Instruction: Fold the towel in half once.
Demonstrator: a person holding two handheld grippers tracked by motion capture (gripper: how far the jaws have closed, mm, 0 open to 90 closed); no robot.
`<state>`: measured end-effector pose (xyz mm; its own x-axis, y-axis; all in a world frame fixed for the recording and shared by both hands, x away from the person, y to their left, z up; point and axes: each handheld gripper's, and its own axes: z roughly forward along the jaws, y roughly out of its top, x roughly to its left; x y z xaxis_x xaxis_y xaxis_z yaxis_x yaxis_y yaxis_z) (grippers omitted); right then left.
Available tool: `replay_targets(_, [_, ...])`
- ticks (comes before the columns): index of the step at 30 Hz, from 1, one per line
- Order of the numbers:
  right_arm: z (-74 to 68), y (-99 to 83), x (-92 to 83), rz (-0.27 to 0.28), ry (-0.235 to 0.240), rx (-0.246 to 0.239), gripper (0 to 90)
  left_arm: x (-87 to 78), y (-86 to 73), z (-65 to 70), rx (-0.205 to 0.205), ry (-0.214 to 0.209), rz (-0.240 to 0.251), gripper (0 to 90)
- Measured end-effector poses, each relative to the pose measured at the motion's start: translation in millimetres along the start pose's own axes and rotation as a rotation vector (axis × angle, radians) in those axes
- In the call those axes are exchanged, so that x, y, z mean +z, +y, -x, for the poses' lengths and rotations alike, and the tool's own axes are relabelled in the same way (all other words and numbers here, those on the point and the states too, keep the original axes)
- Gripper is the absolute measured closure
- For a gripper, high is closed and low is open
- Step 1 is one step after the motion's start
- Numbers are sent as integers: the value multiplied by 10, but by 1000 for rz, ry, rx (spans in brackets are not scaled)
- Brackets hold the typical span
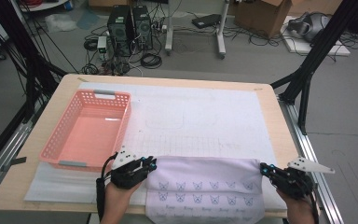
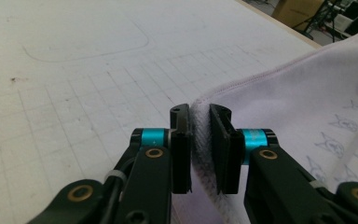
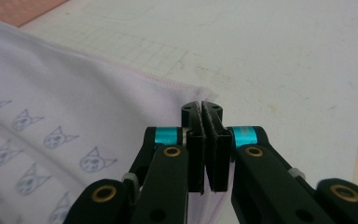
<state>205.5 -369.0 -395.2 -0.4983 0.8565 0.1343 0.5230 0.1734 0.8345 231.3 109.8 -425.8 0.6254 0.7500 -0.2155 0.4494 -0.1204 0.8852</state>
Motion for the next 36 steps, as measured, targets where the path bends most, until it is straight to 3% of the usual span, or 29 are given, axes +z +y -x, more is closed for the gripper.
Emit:
replay_targets(3, [-69, -82, -98, 0, 11, -9, 883, -102, -63, 45, -3, -25, -3, 818])
replay_targets(7, [-118, -246, -185, -54, 15, -1, 884, -199, -161, 97, 2, -44, -29, 819])
replay_targets(15, [-193, -433, -362, -99, 14, -4, 883, -337, -350, 248, 18, -97, -76, 781])
replay_targets(17, [-207, -467, -394, -140, 8, -6, 869, -318, -360, 231, 17, -108, -76, 650])
replay_targets(18, [-203, -469, -399, -151, 3, -10, 814, -306, -338, 215, 8, -100, -60, 558])
replay_targets(19, [-204, -453, -410, -135, -20, -3, 718, -297, -311, 201, -1, -94, -43, 503])
replay_targets(23, [-163, -289, -416, -42, -29, 14, 711, -199, -121, 67, -1, -83, 27, 464])
replay_targets(26, [-128, -194, -202, -67, -19, -16, 785, -36, -65, -49, -24, -52, 6, 465])
replay_targets(29, [-101, -181, 196, -141, 62, -25, 830, 139, -68, -135, -35, -34, -34, 471])
replay_targets(31, [-103, -180, 393, -183, 83, -40, 837, 188, -81, -149, -38, -31, -42, 478])
replay_targets(32, [-98, -177, 515, -214, 73, -65, 838, 199, -89, -151, -39, -29, -48, 478])
replay_targets(33, [-92, -174, 584, -238, 33, -83, 852, 210, -98, -147, -39, -24, -50, 478])
replay_targets(34, [-58, -165, 613, -217, 20, -82, 857, 215, -107, -145, -33, -17, -56, 477])
replay_targets(36, [11, -153, 615, -201, -141, -112, 861, 226, -122, -147, -36, -9, -59, 473])
